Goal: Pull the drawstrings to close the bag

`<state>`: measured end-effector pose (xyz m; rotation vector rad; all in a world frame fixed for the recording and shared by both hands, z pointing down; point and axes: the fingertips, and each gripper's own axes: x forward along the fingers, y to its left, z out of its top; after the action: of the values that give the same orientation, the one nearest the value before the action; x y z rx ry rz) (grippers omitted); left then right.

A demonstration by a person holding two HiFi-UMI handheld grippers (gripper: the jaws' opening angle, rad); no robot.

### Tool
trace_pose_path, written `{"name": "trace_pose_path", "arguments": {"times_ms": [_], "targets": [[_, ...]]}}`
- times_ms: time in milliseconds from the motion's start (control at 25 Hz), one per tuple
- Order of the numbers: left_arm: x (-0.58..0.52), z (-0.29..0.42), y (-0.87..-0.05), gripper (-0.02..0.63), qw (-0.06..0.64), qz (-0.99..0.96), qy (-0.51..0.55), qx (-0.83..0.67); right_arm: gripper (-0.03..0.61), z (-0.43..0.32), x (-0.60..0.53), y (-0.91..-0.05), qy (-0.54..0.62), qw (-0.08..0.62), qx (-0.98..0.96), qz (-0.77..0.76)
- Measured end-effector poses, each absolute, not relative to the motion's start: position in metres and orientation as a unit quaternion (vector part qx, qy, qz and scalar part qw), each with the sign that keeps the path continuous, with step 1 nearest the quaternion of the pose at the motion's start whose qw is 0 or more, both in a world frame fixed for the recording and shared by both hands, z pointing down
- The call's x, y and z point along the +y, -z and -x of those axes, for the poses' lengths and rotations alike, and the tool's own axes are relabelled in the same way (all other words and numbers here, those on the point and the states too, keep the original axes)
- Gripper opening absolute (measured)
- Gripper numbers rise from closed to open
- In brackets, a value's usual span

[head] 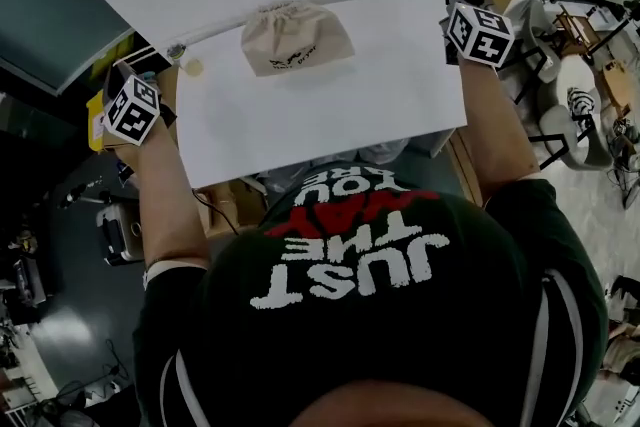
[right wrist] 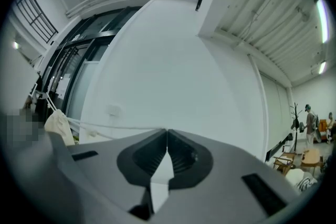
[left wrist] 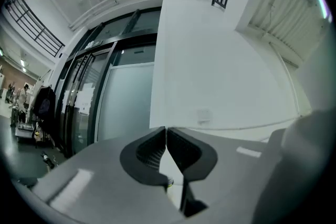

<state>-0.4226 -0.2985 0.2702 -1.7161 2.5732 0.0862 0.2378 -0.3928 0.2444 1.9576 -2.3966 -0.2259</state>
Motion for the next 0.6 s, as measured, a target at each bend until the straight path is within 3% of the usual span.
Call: {"name": "trace_pose_path", "arguments": {"times_ms": [240,360,600], "targets": [[-0.306,0.419,-0.283,0.015,0.001,0.563,0.000,0.826,0.011,-0.261,-0.412,-0.267,-0.010,-0.003,-0.767,-0.642],[-0.304,0.413,-0.285,0.049,-0.001,0.580,0.006,0.815,0.011,-0.281,-0.416,-0.275,-0.057,-0.031,-0.754,-0.653],[-0.288,0.418,-0.318,0.038,-0.037,0.578,0.016,0.815,0.011,-0.270,-0.404,-0.300,-0.063,-0.008,-0.772,-0.632]]}}
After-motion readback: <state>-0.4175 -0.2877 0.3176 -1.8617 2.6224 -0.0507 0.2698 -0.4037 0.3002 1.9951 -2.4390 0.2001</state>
